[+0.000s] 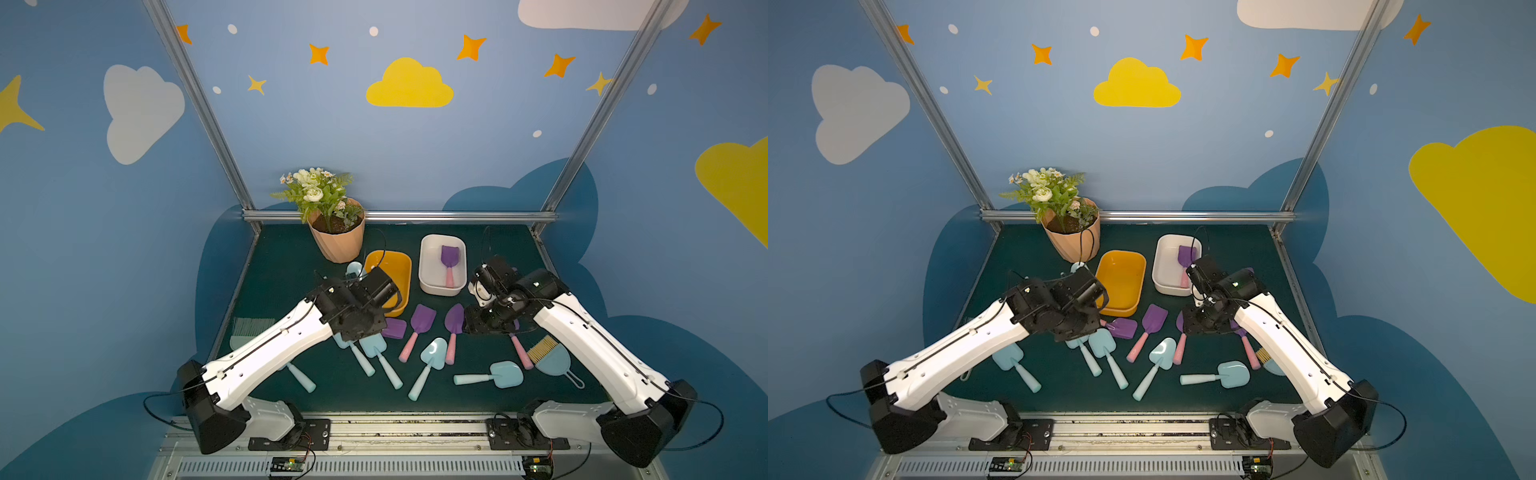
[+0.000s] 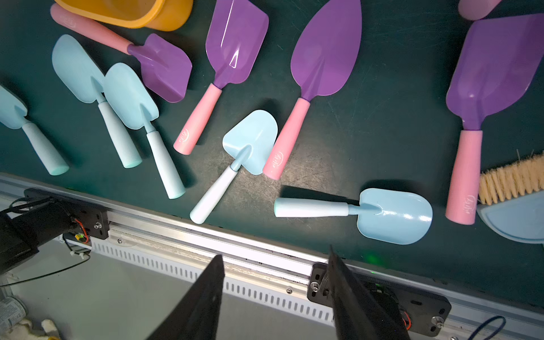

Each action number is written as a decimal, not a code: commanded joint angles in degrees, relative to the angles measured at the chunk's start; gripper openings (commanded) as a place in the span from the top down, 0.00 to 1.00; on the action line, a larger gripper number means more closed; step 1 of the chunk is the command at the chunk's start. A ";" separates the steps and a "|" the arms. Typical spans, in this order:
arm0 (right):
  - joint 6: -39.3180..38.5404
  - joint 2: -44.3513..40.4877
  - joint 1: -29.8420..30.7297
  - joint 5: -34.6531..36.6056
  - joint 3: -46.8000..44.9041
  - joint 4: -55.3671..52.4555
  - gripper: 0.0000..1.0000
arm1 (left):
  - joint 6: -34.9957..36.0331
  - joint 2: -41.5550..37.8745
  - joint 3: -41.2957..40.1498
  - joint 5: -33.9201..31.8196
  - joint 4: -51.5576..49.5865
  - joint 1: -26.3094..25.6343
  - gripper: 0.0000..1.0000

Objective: Sort the small shovels by color and place them into the storage box
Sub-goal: Pick up the shovel from the center of the board, then place the shovel in the storage box.

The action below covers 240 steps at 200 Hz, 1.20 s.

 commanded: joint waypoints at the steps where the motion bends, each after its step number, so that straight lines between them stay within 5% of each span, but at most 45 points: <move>1: 0.72 -0.09 -0.29 0.68 0.02 -0.95 0.43 | 21.09 6.13 8.03 6.24 -1.80 4.70 0.97; 45: 0.83 0.09 -0.49 0.89 -0.02 -1.06 0.42 | 37.00 17.63 17.97 10.68 0.49 11.19 0.97; 96: 1.96 1.56 -0.64 0.97 0.26 -1.25 0.43 | 46.42 29.41 22.84 14.83 0.85 15.32 0.97; 240: 2.19 4.17 -0.81 1.16 0.43 -1.49 0.42 | 47.75 48.67 33.65 8.09 -4.52 18.81 0.97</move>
